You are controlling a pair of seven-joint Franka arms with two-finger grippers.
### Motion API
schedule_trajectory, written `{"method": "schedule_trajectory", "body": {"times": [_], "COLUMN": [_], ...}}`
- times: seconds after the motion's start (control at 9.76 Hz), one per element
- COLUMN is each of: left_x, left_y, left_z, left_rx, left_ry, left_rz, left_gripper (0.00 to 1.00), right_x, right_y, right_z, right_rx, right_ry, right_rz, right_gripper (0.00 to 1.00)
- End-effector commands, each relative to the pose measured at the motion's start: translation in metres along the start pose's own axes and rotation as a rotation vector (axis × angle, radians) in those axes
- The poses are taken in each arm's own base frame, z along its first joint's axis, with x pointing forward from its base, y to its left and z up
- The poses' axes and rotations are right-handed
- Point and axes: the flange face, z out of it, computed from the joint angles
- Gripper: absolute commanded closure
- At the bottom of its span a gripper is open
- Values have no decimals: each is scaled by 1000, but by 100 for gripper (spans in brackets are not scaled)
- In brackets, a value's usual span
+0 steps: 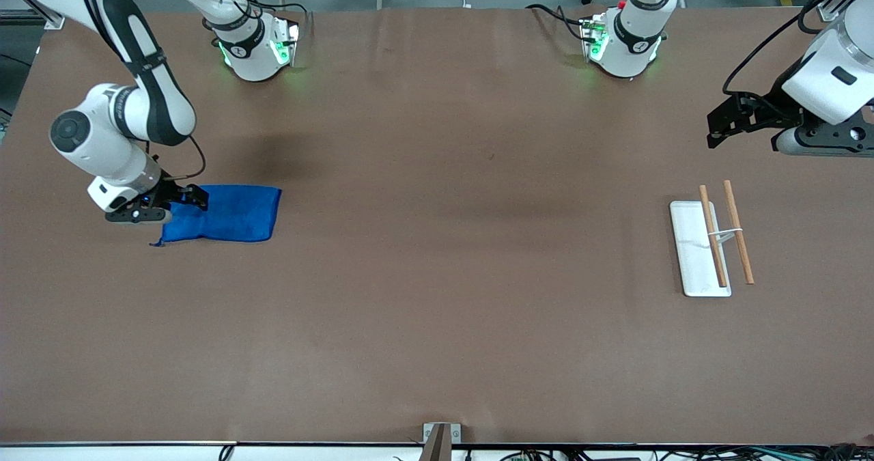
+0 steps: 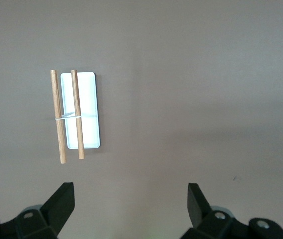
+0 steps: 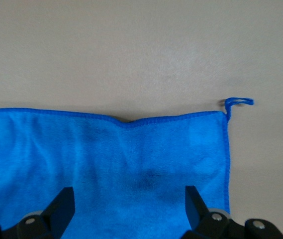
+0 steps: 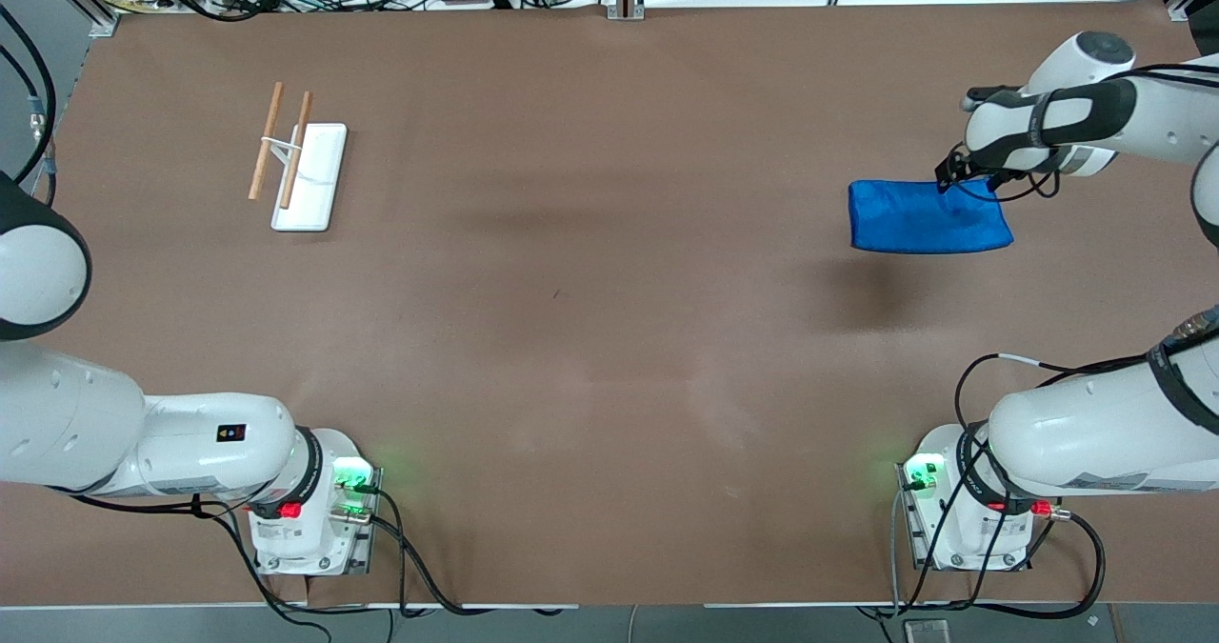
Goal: Right arm passes towel to left arm to hang
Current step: 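Lower the right gripper onto the blue towel's edge and grasp it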
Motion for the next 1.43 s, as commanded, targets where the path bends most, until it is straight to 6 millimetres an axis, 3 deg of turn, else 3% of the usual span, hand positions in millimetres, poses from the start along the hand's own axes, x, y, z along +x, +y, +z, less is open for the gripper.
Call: {"method": "schedule_trajectory", "body": {"times": [0.0, 0.31, 0.72, 0.92, 1.23, 1.33], "left_x": [3, 2, 2, 1, 0, 1], "left_y": [2, 7, 7, 7, 8, 9], "left_z": [12, 13, 13, 12, 10, 10], "left_rx": [-11, -11, -11, -9, -11, -11], "left_ry": [-38, -40, -42, -43, -39, -39], "left_rz": [-2, 6, 7, 9, 9, 10], "left_gripper": [0, 0, 0, 0, 0, 0], "right_x": [1, 1, -4, -4, -5, -5], "right_y": [-15, -27, -29, -29, -28, -27], "right_z": [17, 33, 49, 52, 58, 58], "right_rx": [3, 1, 2, 2, 2, 2], "right_ry": [-17, -28, -57, -59, -68, -68], "right_rz": [-32, -52, -55, -53, -52, -51], "right_gripper": [2, 4, 6, 17, 20, 33]}}
